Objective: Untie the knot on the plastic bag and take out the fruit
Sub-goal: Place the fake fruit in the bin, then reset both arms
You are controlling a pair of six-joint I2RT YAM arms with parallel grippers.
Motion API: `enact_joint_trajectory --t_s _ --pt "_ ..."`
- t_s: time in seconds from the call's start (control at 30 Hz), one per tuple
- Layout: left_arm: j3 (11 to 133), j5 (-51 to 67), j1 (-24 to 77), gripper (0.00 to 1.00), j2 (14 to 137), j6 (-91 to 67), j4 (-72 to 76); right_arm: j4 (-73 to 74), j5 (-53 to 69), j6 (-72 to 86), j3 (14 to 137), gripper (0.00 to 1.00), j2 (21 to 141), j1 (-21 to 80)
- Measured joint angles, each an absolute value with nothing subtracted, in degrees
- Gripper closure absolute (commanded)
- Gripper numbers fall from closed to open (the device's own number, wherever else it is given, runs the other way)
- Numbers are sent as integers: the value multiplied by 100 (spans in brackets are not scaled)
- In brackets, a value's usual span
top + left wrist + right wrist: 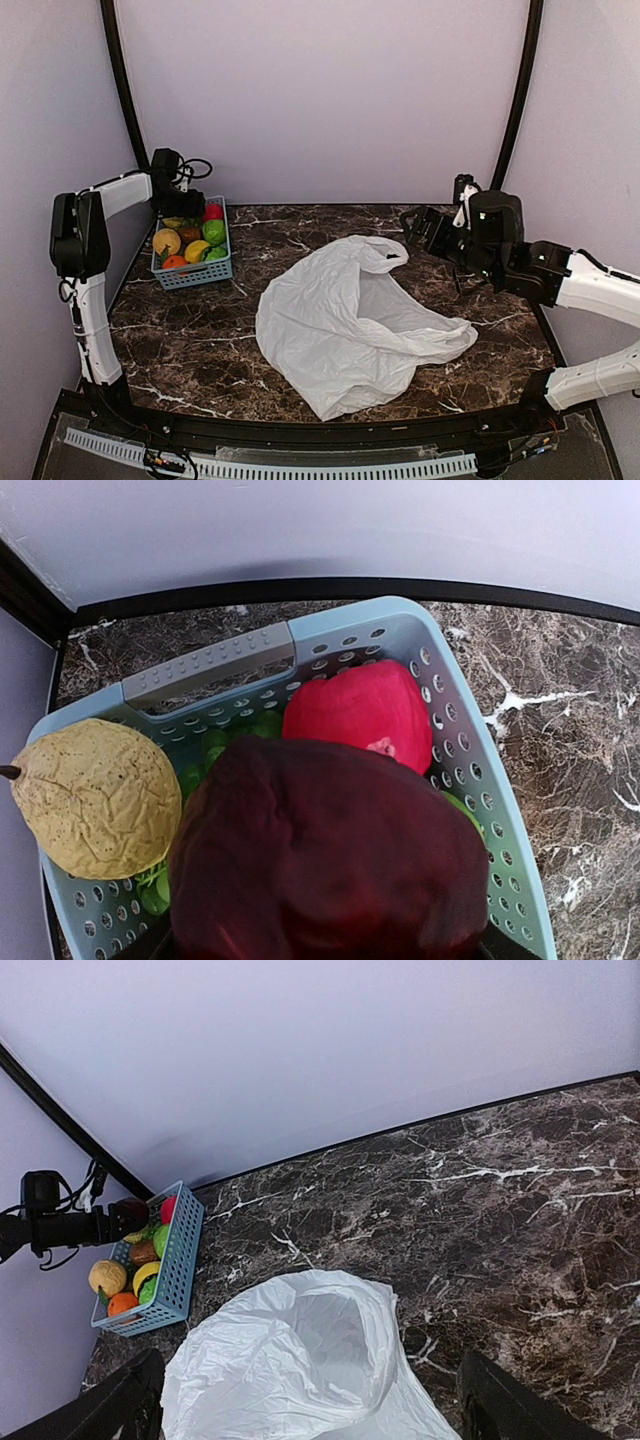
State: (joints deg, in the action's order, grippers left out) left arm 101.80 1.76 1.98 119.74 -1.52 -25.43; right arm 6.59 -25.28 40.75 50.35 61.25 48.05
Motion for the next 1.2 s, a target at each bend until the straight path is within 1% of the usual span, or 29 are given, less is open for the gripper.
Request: enact_joint_trajectory --t_s 0.07,0.1,0.17,0.37,0.6,0.73,0.9,1.03,1.2 --pt "10186 148 198 34 12022 -137 -2541 672 -2515 4110 5024 1 6139 4788" --pt "10186 141 198 25 12038 -126 -2545 672 -2510 4123 5024 1 6149 4783" --pt "10186 143 178 18 12066 -108 -2543 674 -2502 4130 5024 1 6176 4783" --pt "10197 257 172 9 12073 -75 -2543 679 -2399 4128 5024 1 6237 4757" --pt "10197 521 126 7 12060 -69 -2543 690 -2335 4128 5024 1 6243 4755" --pt "9998 676 67 7 11791 -130 -2473 690 -2290 4097 5024 1 6243 4755" --pt "9258 899 -60 6 10801 -331 -2209 773 -1927 3763 5087 1 6294 4523" --pt "8451 1160 -364 6 9830 -609 -1737 906 -1496 3387 5301 1 6528 4036" --pt "7251 1413 -1066 6 8779 -952 -1146 1083 -880 2978 5312 1 6678 3114"
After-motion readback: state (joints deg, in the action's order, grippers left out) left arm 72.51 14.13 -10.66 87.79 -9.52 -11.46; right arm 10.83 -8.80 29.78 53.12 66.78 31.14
